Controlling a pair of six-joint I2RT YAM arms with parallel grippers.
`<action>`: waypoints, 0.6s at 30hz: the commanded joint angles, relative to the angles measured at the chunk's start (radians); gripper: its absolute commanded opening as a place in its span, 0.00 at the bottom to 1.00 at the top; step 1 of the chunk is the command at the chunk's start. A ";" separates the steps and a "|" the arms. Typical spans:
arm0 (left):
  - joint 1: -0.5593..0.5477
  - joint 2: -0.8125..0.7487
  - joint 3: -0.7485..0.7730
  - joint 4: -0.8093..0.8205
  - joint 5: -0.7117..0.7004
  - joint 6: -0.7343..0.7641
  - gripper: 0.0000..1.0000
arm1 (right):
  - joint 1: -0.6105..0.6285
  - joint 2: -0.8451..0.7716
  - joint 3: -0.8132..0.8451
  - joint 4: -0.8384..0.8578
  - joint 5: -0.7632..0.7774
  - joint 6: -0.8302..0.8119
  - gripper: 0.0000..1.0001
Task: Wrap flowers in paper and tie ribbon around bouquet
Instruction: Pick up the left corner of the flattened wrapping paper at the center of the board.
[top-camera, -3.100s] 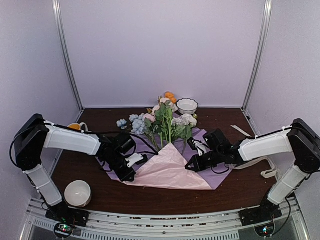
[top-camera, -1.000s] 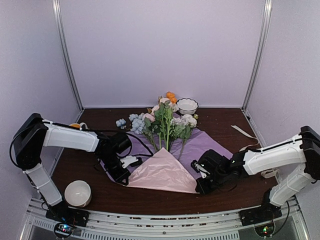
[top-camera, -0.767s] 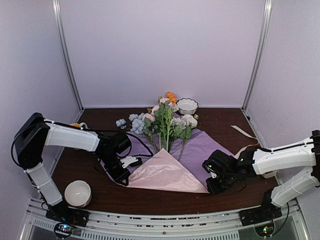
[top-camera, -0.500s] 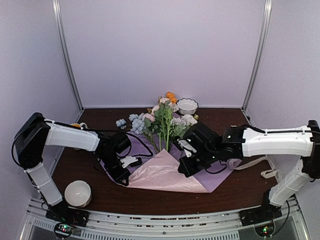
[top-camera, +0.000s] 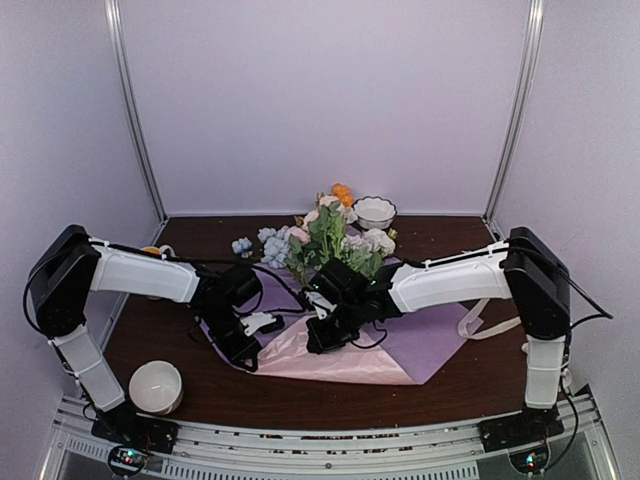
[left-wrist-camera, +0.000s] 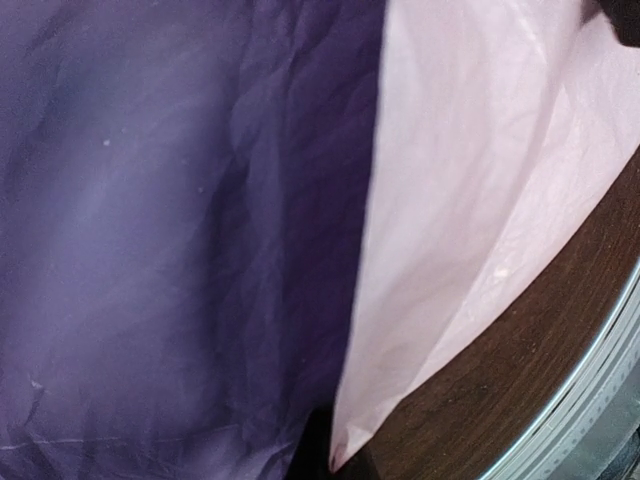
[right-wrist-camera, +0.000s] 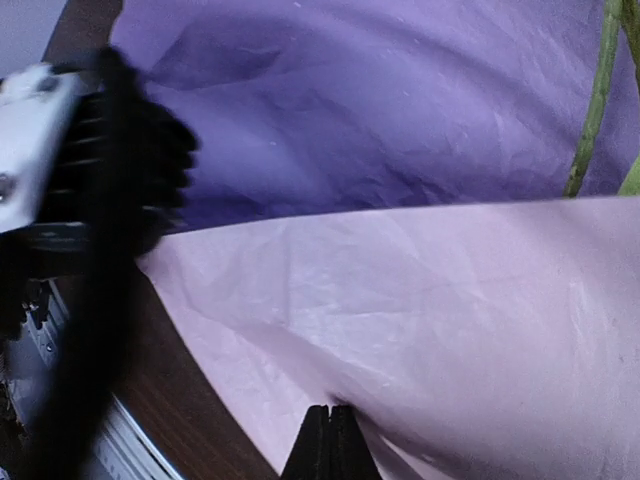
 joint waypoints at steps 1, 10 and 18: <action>0.002 0.005 -0.033 0.020 -0.005 -0.016 0.00 | -0.022 0.053 0.024 -0.005 -0.026 0.008 0.00; 0.029 -0.247 -0.067 0.078 0.054 -0.063 0.41 | -0.051 0.111 0.008 0.000 -0.059 0.030 0.00; 0.279 -0.445 -0.253 0.351 0.194 -0.362 0.58 | -0.051 0.105 -0.011 0.030 -0.060 0.038 0.00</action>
